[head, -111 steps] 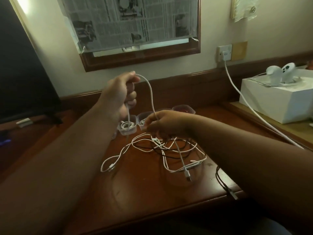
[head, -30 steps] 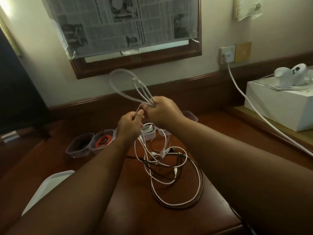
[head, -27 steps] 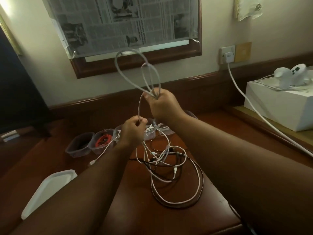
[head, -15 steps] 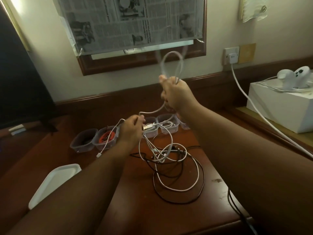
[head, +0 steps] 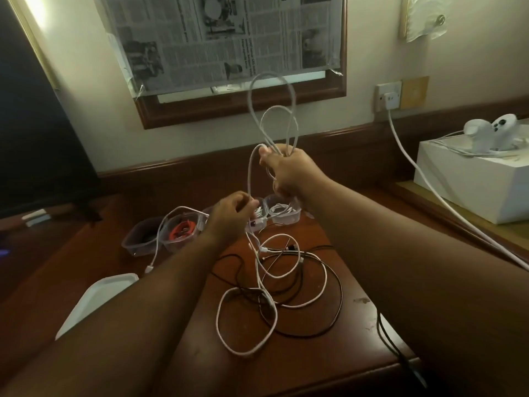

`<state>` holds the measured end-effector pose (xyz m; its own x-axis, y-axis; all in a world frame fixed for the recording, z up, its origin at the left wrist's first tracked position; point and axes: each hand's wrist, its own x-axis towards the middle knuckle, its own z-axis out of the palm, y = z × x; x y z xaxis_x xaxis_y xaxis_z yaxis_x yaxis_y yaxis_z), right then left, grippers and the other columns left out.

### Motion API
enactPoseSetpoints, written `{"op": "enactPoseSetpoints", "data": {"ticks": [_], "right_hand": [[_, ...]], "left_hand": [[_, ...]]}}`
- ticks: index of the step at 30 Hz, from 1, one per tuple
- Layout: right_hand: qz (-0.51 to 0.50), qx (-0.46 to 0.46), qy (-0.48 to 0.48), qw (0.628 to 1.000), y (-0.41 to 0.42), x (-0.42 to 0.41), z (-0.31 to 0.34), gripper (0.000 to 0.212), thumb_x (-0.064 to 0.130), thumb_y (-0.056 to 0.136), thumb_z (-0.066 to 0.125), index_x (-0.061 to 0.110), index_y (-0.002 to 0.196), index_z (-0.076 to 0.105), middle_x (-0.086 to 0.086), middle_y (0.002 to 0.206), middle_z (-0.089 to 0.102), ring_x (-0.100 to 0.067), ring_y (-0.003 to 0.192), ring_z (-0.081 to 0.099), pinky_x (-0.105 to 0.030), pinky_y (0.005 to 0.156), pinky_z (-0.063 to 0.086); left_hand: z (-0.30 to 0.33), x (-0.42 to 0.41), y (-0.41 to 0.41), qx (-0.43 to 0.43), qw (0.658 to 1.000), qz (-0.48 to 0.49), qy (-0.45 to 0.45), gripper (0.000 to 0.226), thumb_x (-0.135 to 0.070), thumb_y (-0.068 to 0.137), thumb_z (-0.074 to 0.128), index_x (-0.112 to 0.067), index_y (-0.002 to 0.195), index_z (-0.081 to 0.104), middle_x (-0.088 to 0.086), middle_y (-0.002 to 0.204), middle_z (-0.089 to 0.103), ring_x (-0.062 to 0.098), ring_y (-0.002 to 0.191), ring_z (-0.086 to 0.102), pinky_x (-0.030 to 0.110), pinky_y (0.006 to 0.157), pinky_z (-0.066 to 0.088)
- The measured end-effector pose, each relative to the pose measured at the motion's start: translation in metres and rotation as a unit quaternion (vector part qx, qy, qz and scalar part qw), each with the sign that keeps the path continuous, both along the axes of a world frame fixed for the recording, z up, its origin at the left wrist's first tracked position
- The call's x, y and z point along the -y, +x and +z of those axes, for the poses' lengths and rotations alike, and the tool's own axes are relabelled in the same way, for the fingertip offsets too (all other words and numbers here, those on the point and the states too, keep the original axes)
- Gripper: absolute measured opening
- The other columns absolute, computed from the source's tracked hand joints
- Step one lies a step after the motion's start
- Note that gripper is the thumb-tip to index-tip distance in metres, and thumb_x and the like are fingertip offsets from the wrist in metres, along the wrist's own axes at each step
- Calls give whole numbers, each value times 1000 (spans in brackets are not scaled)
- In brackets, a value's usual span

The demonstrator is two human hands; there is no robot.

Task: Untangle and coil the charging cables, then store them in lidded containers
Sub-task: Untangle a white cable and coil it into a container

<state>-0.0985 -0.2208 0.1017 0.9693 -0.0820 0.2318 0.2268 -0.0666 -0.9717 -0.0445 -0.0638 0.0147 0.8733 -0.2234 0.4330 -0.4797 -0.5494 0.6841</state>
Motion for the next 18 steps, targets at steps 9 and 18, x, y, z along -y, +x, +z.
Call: {"op": "enactPoseSetpoints", "data": {"ticks": [9,18], "right_hand": [[27,101,231,967,-6,6,13,28,36,106,37,11,101,49,-14,90,60,-12,52,44,-27,50,38],[92,98,353,926,-3,6,18,24,34,105,39,17,91,47,-1,75,50,-11,58,44,-27,62,39]], "left_hand": [[-35,-13,3,26,992,18,123,15,-25,97,60,-14,97,70,2,91,68,15,86,62,34,77,52],[-38,-2,-1,18,985,-38,170,26,-14,96,62,-19,122,63,-7,94,63,10,90,63,22,75,52]]}}
